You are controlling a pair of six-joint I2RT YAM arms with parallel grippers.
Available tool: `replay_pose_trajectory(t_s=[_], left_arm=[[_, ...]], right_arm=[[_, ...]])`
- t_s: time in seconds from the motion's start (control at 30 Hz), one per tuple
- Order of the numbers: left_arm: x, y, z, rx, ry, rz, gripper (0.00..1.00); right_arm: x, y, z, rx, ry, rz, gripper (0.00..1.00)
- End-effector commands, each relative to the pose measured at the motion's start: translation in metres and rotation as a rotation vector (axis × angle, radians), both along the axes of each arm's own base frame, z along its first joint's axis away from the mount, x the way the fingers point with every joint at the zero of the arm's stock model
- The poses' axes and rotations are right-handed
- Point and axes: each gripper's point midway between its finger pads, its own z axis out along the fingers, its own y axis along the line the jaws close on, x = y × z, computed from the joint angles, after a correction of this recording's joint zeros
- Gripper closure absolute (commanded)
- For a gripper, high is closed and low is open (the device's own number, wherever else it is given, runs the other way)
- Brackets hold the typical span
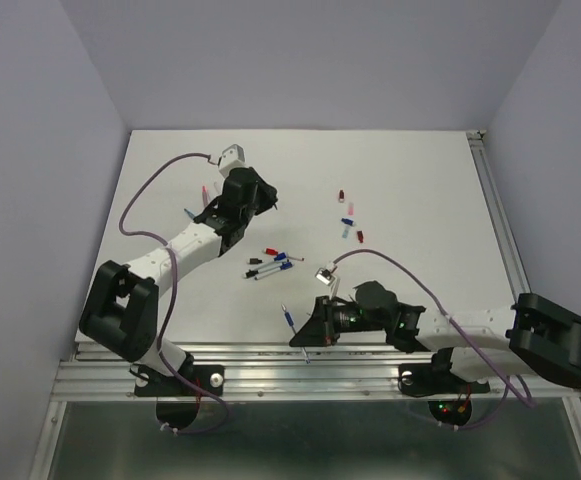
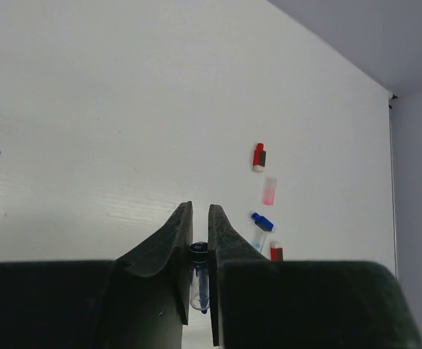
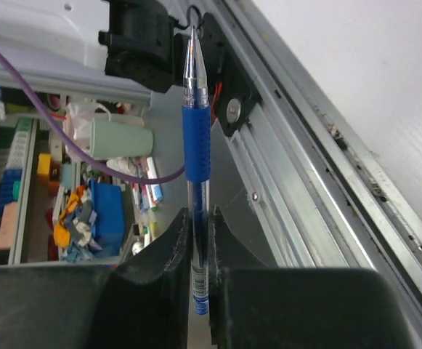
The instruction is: Open the pen caps
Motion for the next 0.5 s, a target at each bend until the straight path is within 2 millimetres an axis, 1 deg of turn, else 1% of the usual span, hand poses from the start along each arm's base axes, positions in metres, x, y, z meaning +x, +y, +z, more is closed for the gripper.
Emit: replay_pose_trajectory(t_s=[0.0,0.03,0.07,0.1,0.13,0.17,0.2,0.23,0.27,0.3,0.33,0.37,0.4,0.43,0.47], left_arm=[[0.023,-0.001,0.022,0.024,-0.070,-0.023,1.00],[0.022,-0.003,0.019,0.024,-0.065,-0.039,1.00],[0.018,-0.005,0.017,0.017,-0.060,-0.059,1.00],[0.013,-0.004,0.014,0.011,-0.062,-0.069,1.00],[0.010,-0.004,0.013,0.007,-0.064,-0.074,1.00],[0.008,-0.004,0.009,0.009,-0.061,-0.078,1.00],[0.006,-0.005,0.007,0.007,-0.058,-0.097,1.00],[0.005,-0.009,-0.002,0.011,-0.040,-0.113,1.00],[0.004,-0.015,-0.006,0.005,-0.027,-0.146,1.00],[0.004,-0.023,-0.019,0.009,0.008,-0.165,1.00],[0.005,-0.028,-0.024,0.015,0.019,-0.173,1.00],[0.005,-0.032,-0.031,0.026,0.037,-0.173,0.99],[0.007,-0.043,-0.043,0.046,0.068,-0.186,0.96],[0.008,-0.049,-0.050,0.058,0.085,-0.195,0.92],[0.010,-0.055,-0.056,0.064,0.097,-0.203,0.91]], right_arm=[[0.015,-0.003,0.015,0.040,-0.018,-0.093,0.99],[0.018,-0.004,0.015,0.029,-0.036,-0.106,0.99],[0.025,-0.006,0.009,-0.007,-0.045,-0.144,0.99],[0.030,-0.004,0.014,-0.009,-0.070,-0.154,0.99],[0.036,-0.005,0.014,-0.023,-0.082,-0.182,0.99],[0.038,-0.005,0.013,-0.038,-0.085,-0.194,0.99],[0.041,-0.007,0.008,-0.071,-0.080,-0.209,0.99],[0.046,-0.008,0.006,-0.087,-0.076,-0.226,0.99],[0.054,-0.012,0.001,-0.120,-0.071,-0.265,0.99],[0.063,-0.016,-0.001,-0.138,-0.065,-0.306,0.99],[0.073,-0.021,-0.004,-0.175,-0.064,-0.354,0.99],[0.080,-0.025,-0.004,-0.188,-0.065,-0.386,0.99],[0.086,-0.029,0.002,-0.188,-0.072,-0.419,0.99],[0.097,-0.038,-0.002,-0.231,-0.087,-0.493,0.99],[0.098,-0.038,0.008,-0.205,-0.095,-0.497,0.99]])
